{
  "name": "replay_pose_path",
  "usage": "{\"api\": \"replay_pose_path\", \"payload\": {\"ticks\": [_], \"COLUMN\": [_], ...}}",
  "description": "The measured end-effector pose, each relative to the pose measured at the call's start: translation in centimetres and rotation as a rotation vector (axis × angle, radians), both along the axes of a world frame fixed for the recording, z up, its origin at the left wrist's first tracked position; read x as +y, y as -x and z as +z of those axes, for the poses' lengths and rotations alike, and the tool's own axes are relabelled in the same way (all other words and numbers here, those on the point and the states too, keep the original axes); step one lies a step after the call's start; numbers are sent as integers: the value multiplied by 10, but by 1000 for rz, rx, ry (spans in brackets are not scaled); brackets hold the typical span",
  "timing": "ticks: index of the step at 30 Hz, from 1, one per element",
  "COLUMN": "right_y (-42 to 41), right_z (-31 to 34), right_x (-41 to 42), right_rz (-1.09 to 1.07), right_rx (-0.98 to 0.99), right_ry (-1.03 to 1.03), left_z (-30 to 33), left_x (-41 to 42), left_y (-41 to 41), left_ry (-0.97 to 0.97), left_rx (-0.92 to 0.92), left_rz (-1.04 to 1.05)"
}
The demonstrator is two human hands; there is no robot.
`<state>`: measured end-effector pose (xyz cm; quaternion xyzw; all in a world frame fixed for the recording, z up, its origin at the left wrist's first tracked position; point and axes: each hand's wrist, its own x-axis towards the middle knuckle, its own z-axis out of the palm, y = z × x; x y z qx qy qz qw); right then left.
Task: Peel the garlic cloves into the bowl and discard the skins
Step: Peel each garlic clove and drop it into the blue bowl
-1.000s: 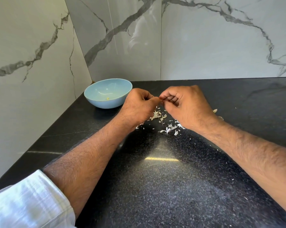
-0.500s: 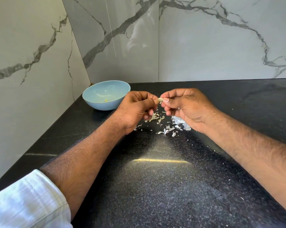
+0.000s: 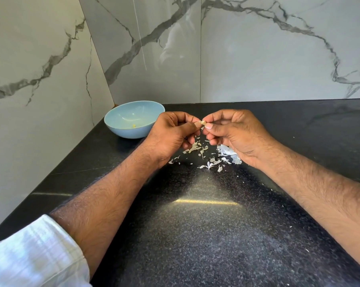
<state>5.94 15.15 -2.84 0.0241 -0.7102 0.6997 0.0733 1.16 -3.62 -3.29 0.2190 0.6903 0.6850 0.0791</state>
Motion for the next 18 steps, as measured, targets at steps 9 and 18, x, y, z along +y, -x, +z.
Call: {"api": "replay_pose_path", "payload": {"ticks": [9, 18], "right_y": [-5, -4], "right_z": [14, 15], "right_x": [8, 13], "right_rz": [194, 248], "right_rx": [-76, -173], "right_ry": [263, 265], "left_z": [2, 13], "left_x": [-5, -11], "left_y": [1, 1], "left_ry": [295, 462], "left_rx": [98, 216], "left_rz": [197, 283]}}
